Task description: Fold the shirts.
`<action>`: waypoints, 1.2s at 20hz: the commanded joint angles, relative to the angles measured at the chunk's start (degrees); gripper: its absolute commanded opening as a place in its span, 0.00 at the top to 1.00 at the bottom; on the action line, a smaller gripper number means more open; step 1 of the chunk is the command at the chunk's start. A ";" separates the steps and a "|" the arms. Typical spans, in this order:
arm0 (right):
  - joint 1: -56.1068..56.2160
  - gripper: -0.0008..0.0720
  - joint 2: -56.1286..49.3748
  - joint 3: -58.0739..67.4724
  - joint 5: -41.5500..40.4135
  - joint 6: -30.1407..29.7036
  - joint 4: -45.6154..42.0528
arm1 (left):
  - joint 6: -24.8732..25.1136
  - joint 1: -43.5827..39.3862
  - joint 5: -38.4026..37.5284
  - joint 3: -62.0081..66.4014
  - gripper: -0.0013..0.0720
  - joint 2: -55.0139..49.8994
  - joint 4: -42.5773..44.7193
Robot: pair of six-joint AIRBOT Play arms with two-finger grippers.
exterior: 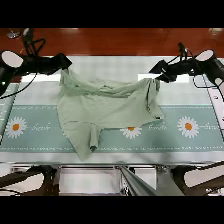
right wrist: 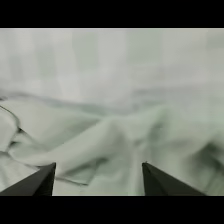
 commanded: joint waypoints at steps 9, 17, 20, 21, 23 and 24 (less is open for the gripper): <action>-25.77 0.14 19.26 -17.33 14.16 -2.27 -15.72 | 1.09 25.73 -33.77 -20.20 0.03 6.54 3.56; -26.34 0.14 28.17 -47.23 7.13 -12.72 -4.00 | 12.81 25.03 -16.70 -44.74 0.03 10.93 -21.90; -26.34 0.14 28.17 -48.78 7.02 -13.16 -3.96 | 14.82 19.21 -13.03 -44.92 0.03 8.90 -26.47; -26.34 0.14 28.11 -48.94 7.02 -13.16 -3.96 | 14.80 16.85 -11.54 -44.87 0.03 8.13 -26.60; -26.34 0.14 28.11 -48.94 7.04 -13.14 -3.93 | 14.78 12.44 -9.29 -44.33 0.03 6.34 -26.84; -26.34 0.14 28.13 -48.94 7.08 -13.14 -3.82 | 14.84 10.82 -8.76 -43.63 0.06 5.57 -27.23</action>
